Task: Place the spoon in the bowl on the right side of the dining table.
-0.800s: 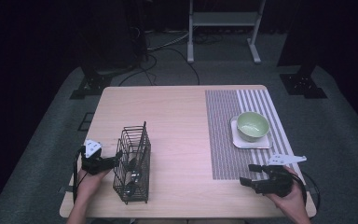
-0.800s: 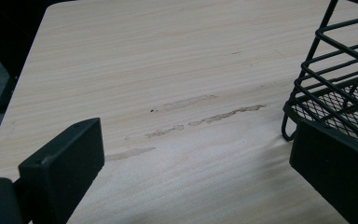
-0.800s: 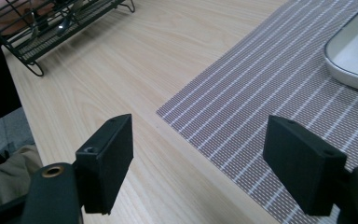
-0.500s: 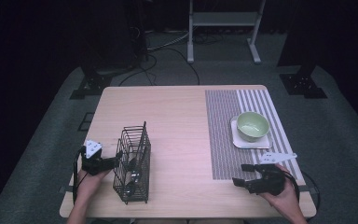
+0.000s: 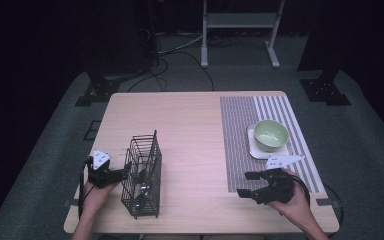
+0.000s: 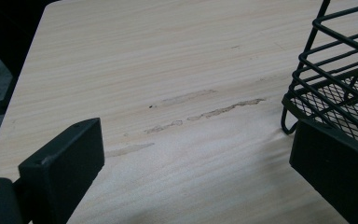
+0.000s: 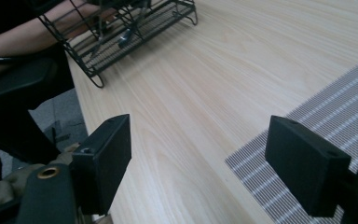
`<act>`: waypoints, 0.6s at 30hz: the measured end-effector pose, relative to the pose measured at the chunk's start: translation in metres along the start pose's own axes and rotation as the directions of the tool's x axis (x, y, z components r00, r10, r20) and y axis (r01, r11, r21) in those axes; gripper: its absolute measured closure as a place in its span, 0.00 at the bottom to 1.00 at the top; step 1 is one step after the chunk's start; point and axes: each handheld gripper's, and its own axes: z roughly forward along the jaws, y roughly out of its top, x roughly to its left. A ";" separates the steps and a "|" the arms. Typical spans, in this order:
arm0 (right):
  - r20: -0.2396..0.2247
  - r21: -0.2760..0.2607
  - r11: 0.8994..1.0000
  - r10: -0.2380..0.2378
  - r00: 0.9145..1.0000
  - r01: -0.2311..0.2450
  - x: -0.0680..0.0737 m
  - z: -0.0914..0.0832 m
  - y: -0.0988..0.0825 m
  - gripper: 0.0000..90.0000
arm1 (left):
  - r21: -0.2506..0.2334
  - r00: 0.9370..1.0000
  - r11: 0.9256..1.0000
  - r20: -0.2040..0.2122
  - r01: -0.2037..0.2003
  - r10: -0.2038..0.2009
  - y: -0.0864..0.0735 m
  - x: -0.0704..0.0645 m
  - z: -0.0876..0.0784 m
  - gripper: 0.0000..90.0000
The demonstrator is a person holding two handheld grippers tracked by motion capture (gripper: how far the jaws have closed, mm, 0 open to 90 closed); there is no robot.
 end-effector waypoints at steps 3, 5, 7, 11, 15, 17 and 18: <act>-0.018 0.002 1.000 -0.016 1.000 0.016 0.006 0.002 0.011 0.24 | 0.000 1.000 1.000 0.000 -0.007 0.007 0.000 -0.001 0.000 0.02; -0.026 0.000 1.000 -0.024 0.999 0.024 0.010 0.004 0.018 0.23 | 0.004 1.000 1.000 0.000 -0.007 0.007 0.000 0.000 0.000 0.02; -0.034 -0.001 0.999 -0.035 0.999 0.035 0.014 0.006 0.026 0.23 | 0.004 1.000 1.000 -0.001 -0.005 0.005 0.000 0.000 0.000 0.02; -0.040 0.015 0.999 -0.034 0.999 0.035 0.019 0.013 0.038 0.24 | 0.000 1.000 1.000 0.000 0.001 -0.001 0.000 0.001 0.000 0.02; -0.060 0.020 0.999 -0.041 0.997 0.042 0.024 0.019 0.050 0.23 | 0.001 1.000 1.000 -0.002 0.008 -0.008 0.000 0.001 0.000 0.02; -0.072 0.021 0.999 -0.044 0.996 0.046 0.027 0.022 0.056 0.23 | 0.002 1.000 1.000 -0.002 0.007 -0.007 0.000 0.001 0.000 0.02; -0.076 0.021 0.999 -0.048 0.996 0.049 0.028 0.023 0.058 0.23 | 0.002 1.000 1.000 -0.002 0.005 -0.005 0.000 0.001 0.000 0.02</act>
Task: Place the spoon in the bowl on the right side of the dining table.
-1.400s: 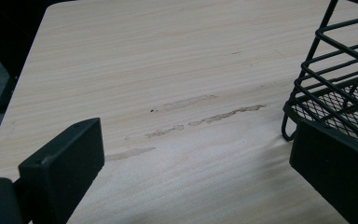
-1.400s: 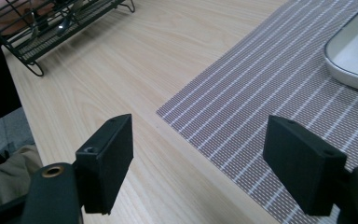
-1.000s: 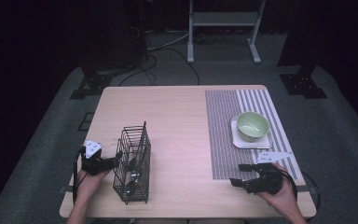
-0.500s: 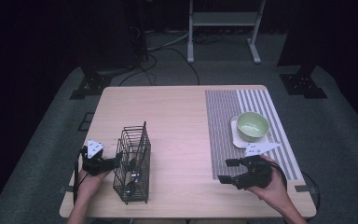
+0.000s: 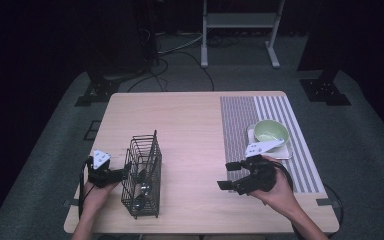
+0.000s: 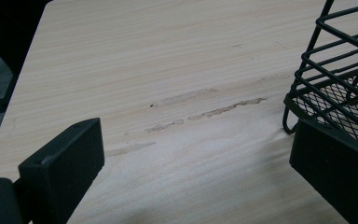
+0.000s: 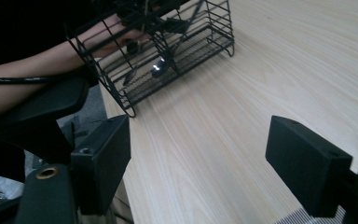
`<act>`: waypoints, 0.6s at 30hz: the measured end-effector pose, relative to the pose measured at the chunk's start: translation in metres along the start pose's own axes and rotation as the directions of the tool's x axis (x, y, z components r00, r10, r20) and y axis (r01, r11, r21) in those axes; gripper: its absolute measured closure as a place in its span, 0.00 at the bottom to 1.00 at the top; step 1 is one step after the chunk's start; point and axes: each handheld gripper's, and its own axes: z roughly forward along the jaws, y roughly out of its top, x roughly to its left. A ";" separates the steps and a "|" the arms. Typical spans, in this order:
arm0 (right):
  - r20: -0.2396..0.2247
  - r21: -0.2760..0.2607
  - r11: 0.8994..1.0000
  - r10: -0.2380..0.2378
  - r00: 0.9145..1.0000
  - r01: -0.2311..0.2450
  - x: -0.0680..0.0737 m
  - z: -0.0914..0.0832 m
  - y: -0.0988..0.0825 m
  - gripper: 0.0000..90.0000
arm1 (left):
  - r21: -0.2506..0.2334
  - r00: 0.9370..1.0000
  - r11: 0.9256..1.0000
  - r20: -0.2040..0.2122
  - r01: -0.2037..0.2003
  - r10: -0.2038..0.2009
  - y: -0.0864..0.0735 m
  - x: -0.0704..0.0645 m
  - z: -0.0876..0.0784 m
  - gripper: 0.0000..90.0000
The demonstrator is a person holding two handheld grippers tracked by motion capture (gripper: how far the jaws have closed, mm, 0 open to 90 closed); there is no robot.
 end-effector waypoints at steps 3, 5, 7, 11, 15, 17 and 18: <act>-0.016 0.006 1.000 -0.016 1.000 0.016 0.006 0.004 0.011 0.23 | 0.001 1.000 1.000 0.001 0.000 0.000 0.000 0.000 0.000 0.02; -0.021 0.013 0.999 -0.029 0.999 0.029 0.009 0.006 0.018 0.23 | -0.001 1.000 1.000 0.002 0.001 -0.001 0.000 0.000 0.000 0.02; -0.036 0.019 0.999 -0.030 0.999 0.031 0.012 0.010 0.024 0.23 | -0.001 1.000 1.000 0.002 0.002 -0.002 0.000 0.000 0.000 0.02; -0.057 0.031 0.999 -0.036 0.998 0.037 0.015 0.018 0.036 0.22 | 0.000 1.000 1.000 0.003 -0.001 0.001 0.000 0.000 0.000 0.02; -0.064 0.049 0.998 -0.044 0.997 0.047 0.015 0.027 0.046 0.22 | 0.002 1.000 1.000 0.003 0.000 0.000 0.000 0.000 0.000 0.02; -0.073 0.054 0.998 -0.039 0.997 0.043 0.016 0.031 0.049 0.22 | -0.001 1.000 1.000 0.003 0.002 -0.002 0.000 0.000 0.000 0.02; -0.074 0.060 0.997 -0.037 0.997 0.042 0.017 0.034 0.051 0.22 | -0.002 1.000 1.000 0.003 0.003 -0.003 0.000 0.000 0.000 0.02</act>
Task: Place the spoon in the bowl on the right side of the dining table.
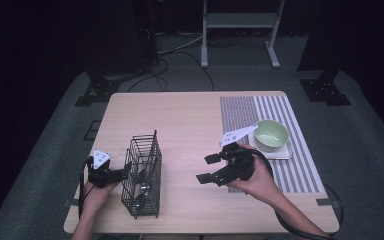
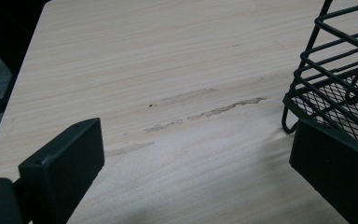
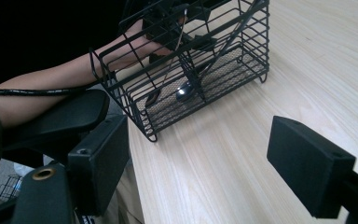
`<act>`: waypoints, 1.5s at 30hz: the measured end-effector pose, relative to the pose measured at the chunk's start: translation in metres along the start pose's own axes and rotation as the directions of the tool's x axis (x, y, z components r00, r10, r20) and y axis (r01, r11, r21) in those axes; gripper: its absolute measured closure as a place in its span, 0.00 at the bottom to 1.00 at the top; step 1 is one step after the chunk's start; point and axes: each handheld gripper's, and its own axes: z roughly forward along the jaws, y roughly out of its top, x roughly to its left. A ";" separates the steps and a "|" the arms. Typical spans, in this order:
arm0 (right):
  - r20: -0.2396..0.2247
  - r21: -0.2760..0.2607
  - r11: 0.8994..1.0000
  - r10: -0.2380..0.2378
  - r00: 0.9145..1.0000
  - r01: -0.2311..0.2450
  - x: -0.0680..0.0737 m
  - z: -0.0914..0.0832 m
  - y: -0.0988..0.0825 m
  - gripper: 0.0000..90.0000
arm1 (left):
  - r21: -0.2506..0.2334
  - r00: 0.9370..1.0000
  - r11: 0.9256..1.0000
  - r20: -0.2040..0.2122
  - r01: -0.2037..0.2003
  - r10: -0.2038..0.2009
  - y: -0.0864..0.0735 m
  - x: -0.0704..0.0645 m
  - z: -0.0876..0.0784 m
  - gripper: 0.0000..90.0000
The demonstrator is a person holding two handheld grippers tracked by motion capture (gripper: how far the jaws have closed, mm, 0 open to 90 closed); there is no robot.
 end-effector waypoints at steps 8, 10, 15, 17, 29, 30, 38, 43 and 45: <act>-0.020 0.024 1.000 -0.012 1.000 0.013 0.000 0.019 0.015 0.22 | 0.004 1.000 1.000 0.002 -0.003 0.003 0.000 0.000 0.000 0.02; -0.021 0.031 0.999 -0.007 1.000 0.008 0.000 0.023 0.020 0.22 | 0.003 1.000 1.000 0.002 -0.002 0.002 0.000 0.000 0.000 0.02; -0.041 0.036 0.999 -0.003 0.999 0.004 -0.001 0.033 0.029 0.22 | 0.001 1.000 1.000 0.002 -0.001 0.001 0.000 0.000 0.000 0.02; -0.047 0.039 0.999 0.000 0.999 0.002 -0.001 0.039 0.031 0.22 | 0.001 1.000 1.000 0.003 -0.002 0.002 0.000 0.000 0.000 0.02; -0.061 0.052 0.999 -0.002 0.998 0.005 0.002 0.066 0.046 0.28 | 0.003 1.000 1.000 0.004 -0.002 0.002 0.000 0.000 0.000 0.02; -0.062 0.054 0.999 0.004 0.998 -0.001 0.002 0.068 0.048 0.29 | 0.004 1.000 1.000 0.004 -0.004 0.004 0.000 0.000 0.000 0.02; -0.080 0.042 0.998 0.047 0.996 -0.044 -0.004 0.082 0.054 0.37 | 0.003 1.000 1.000 0.005 0.001 -0.001 0.000 0.001 0.000 0.02; -0.076 0.047 0.997 0.058 0.995 -0.054 -0.006 0.085 0.056 0.41 | 0.003 1.000 1.000 0.001 0.003 -0.003 0.000 0.001 0.000 0.02; -0.087 0.044 0.997 0.073 0.993 -0.070 -0.008 0.087 0.058 0.43 | 0.003 1.000 1.000 0.001 0.002 -0.002 0.000 0.001 0.000 0.02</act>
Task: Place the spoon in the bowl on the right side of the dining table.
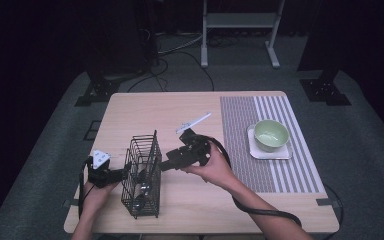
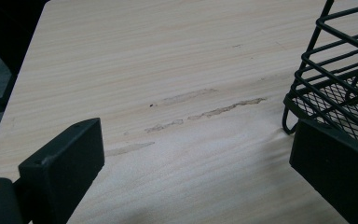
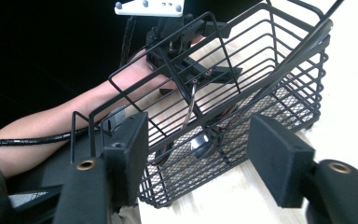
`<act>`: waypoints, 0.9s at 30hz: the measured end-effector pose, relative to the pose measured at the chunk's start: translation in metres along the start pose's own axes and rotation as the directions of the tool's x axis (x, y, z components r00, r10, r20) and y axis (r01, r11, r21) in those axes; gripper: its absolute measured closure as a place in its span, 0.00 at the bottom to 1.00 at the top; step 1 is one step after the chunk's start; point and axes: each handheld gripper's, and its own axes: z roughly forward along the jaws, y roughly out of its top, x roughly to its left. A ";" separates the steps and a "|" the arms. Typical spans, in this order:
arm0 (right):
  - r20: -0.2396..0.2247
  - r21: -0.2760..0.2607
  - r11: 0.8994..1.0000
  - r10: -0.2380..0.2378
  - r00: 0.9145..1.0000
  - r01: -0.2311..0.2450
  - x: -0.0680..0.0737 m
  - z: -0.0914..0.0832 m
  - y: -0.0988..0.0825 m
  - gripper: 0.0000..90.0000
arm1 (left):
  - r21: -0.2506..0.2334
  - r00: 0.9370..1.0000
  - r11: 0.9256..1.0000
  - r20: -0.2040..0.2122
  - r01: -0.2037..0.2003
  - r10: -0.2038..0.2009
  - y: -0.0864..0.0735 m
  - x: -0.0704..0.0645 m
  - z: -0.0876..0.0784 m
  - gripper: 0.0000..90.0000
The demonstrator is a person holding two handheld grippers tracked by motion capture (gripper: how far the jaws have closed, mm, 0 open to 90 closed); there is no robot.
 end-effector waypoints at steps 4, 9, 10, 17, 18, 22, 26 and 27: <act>0.002 0.007 1.000 0.004 1.000 -0.004 0.001 0.005 0.002 0.45 | 0.000 1.000 1.000 0.000 -0.001 0.001 0.000 0.000 0.000 0.02; 0.004 0.008 1.000 0.000 1.000 0.000 0.003 0.010 0.005 0.49 | 0.000 1.000 1.000 0.000 0.001 -0.001 0.000 0.000 0.000 0.02; 0.008 0.009 1.000 -0.006 1.000 0.006 0.005 0.013 0.006 0.53 | 0.000 1.000 1.000 0.001 0.000 0.000 0.000 0.000 0.000 0.02; 0.039 0.011 1.000 -0.015 0.999 0.014 0.011 0.019 0.011 0.71 | -0.002 1.000 1.000 0.003 0.002 -0.002 0.000 0.000 0.000 0.02; 0.039 0.011 1.000 -0.015 0.999 0.014 0.011 0.019 0.011 0.71 | -0.002 1.000 1.000 0.003 0.002 -0.002 0.000 0.000 0.000 0.02; 0.060 0.017 1.000 -0.012 0.998 0.011 0.012 0.019 0.013 0.91 | -0.001 1.000 1.000 0.003 0.003 -0.003 0.000 0.000 0.000 0.02; 0.055 0.020 1.000 -0.007 0.998 0.006 0.014 0.017 0.013 0.98 | 0.002 1.000 1.000 0.003 0.004 -0.004 0.000 0.001 0.000 0.02; 0.050 0.020 1.000 -0.007 0.999 0.006 0.014 0.016 0.014 0.98 | 0.003 1.000 1.000 0.003 0.004 -0.004 0.000 0.001 0.000 0.02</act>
